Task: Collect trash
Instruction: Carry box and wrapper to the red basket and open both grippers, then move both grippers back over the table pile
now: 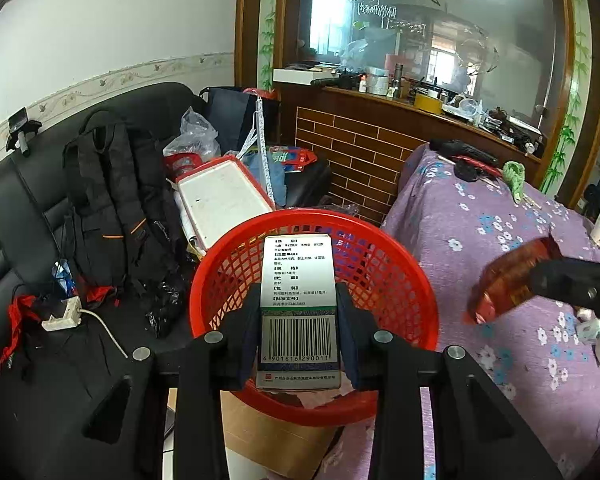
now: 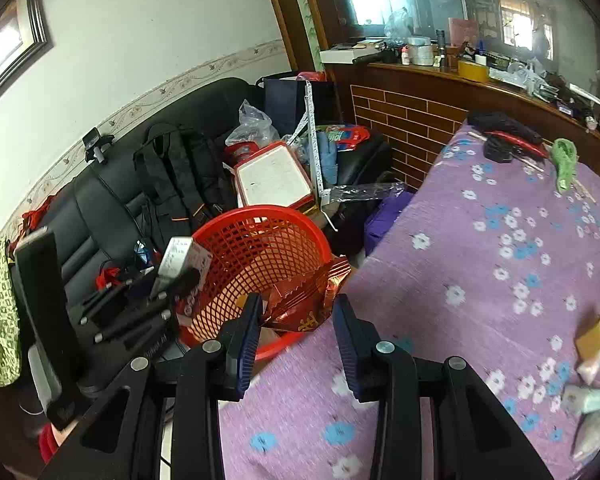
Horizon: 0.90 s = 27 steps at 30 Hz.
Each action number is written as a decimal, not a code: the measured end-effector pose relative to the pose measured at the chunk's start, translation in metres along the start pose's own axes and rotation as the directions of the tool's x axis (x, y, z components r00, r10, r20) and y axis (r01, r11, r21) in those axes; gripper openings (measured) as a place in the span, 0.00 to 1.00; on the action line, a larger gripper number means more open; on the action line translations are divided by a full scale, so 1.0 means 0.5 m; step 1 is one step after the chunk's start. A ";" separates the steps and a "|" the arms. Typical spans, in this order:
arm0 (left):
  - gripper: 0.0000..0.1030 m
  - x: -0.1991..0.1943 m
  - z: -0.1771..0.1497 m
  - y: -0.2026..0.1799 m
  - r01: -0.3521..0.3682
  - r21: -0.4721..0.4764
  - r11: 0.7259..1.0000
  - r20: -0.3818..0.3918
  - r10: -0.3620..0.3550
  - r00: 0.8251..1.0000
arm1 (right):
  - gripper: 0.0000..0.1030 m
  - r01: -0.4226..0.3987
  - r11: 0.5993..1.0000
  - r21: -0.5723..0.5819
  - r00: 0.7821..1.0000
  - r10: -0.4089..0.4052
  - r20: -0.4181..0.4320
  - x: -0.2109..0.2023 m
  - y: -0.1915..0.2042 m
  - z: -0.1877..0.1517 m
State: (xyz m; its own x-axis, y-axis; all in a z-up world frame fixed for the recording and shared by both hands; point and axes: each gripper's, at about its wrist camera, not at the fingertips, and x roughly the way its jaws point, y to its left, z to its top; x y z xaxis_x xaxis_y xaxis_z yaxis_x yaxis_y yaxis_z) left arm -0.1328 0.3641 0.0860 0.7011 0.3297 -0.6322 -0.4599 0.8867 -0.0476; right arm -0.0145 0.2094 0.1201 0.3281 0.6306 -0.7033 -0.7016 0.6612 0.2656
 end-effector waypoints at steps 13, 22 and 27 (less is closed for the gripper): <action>0.52 0.032 0.009 0.012 -0.008 -0.012 1.000 -0.006 0.008 1.000 | 0.50 -0.029 0.999 0.018 0.999 0.030 -0.029 0.072 0.034 0.031; 0.64 -0.004 -0.003 -0.012 -0.035 0.000 0.999 0.033 0.035 0.999 | 0.59 0.038 0.998 0.050 0.999 -0.040 0.024 0.000 -0.020 0.003; 0.70 -0.037 -0.020 -0.043 -0.045 0.009 0.999 0.058 0.045 0.997 | 0.65 0.116 0.992 0.058 0.992 -0.118 0.034 -0.038 -0.052 -0.036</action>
State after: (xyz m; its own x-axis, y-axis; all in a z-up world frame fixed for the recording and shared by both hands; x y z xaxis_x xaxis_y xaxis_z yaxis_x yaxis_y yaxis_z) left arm -0.1413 0.3359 0.0910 0.7103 0.3874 -0.5877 -0.4864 0.8736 -0.0121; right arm -0.0140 0.1730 0.1150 0.4302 0.5613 -0.7070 -0.6208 0.7526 0.2197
